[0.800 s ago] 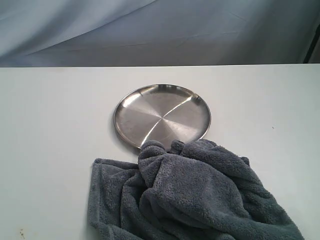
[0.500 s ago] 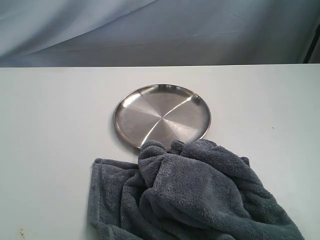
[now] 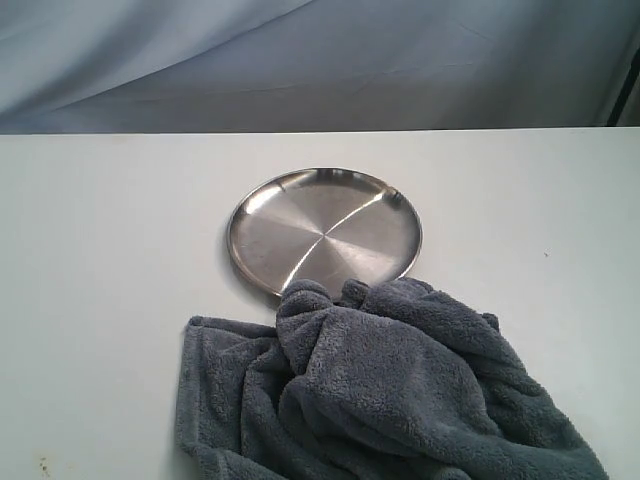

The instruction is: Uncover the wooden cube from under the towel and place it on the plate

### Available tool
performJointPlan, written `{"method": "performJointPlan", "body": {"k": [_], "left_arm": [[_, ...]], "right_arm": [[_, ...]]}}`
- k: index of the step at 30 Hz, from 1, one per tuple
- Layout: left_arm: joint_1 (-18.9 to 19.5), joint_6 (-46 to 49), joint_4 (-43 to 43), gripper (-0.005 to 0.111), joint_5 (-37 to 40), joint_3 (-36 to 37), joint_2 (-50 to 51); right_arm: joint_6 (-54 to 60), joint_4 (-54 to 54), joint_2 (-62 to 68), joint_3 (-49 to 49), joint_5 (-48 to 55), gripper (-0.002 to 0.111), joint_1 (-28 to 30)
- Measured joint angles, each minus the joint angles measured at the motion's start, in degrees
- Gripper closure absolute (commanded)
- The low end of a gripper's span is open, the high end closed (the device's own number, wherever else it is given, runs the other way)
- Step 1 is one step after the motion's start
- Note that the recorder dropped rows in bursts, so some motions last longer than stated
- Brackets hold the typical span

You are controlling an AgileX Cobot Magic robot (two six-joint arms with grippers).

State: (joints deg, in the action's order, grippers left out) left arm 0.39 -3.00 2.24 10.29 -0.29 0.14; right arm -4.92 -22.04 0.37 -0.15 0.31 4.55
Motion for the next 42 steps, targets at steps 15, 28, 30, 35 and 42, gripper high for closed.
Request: {"method": "performJointPlan", "body": {"k": [15,28,30,35,42], "left_arm": [[0.0,0.0,-13.7,0.107,-10.3,0.0,0.0],[0.0,0.0,-13.8,0.107,-15.1,0.0,0.0],[0.0,0.0,-13.8,0.107,-15.3,-0.1,0.0],[0.0,0.0,-13.8,0.107,-5.3,-7.5,0.0],[0.0,3.0,-12.6,0.107,13.8,-20.6,0.2]], "right_arm": [[0.0,0.0,0.0,0.0,0.0,0.105,0.0],[0.0,0.0,0.0,0.0,0.0,0.105,0.0],[0.0,0.0,0.0,0.0,0.0,0.105,0.0],[0.0,0.0,0.0,0.0,0.0,0.105,0.0],[0.0,0.0,0.0,0.0,0.0,0.105,0.0]]}}
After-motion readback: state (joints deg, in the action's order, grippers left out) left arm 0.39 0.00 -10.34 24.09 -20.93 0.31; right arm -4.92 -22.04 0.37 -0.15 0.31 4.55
